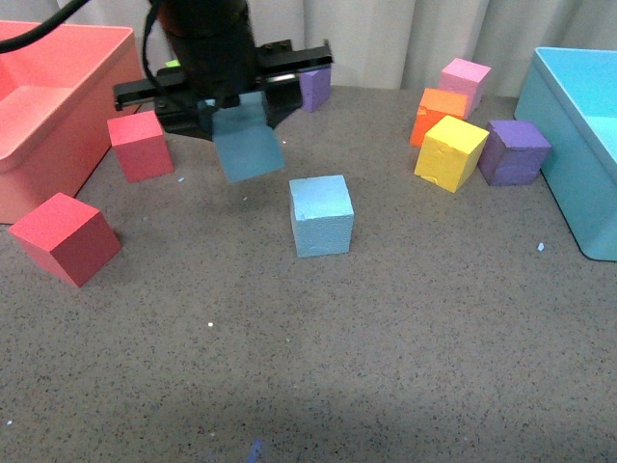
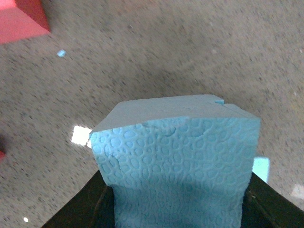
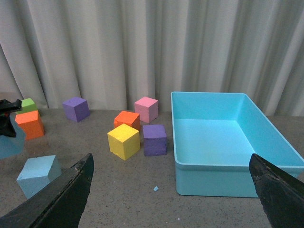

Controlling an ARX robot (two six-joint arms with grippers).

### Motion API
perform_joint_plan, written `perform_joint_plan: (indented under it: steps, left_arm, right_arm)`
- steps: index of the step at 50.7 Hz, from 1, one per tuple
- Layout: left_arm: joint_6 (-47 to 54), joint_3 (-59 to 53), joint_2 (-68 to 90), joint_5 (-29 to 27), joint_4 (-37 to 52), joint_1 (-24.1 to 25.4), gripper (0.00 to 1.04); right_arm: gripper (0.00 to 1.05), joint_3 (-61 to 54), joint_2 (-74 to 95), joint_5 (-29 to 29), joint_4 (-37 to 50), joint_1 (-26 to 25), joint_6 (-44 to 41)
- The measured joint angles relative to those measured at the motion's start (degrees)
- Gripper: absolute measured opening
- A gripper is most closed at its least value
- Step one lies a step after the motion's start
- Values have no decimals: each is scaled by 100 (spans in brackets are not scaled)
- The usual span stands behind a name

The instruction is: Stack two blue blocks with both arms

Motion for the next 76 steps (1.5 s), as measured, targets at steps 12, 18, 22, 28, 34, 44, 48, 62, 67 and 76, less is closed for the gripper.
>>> perform_joint_plan:
  steps: [12,18,22,28,34,44,48,62,67,76]
  left_arm:
    - [-380,63,-7,-109,-385,-732,47]
    - [-507,190,26,-190,-492,-940,47]
    - [-562,348,111,-251,-570,-1003,46]
    - [-553,470,225,-337,-592,-1003,46]
    - [-439,511,332,-361,-625,-977,46]
    - [-339,511,356,-396,-636,-927,46]
    - [-321,511,356,-396,-634,-922,46]
    - [-232,511,356,-402,-634,-925,48]
    - [-212,511,356,-398,-634,-925,63]
    - [-212,470,297,-376,-621,-925,95]
  right_arm:
    - [95,0,0,2,0,0,0]
    - [95,0,0,0,0,0,0]
    - [95,0,0,0,0,0,0]
    - [95,0,0,0,0,0,0]
    - [95,0,0,0,0,0,0]
    - [95,0,0,0,0,0,0]
    - [95,0,0,0,0,0,0]
    - [95,0,0,0,0,0,0]
    - [95,0,0,0,0,0,0]
    - [95,0,0,2,0,0,0]
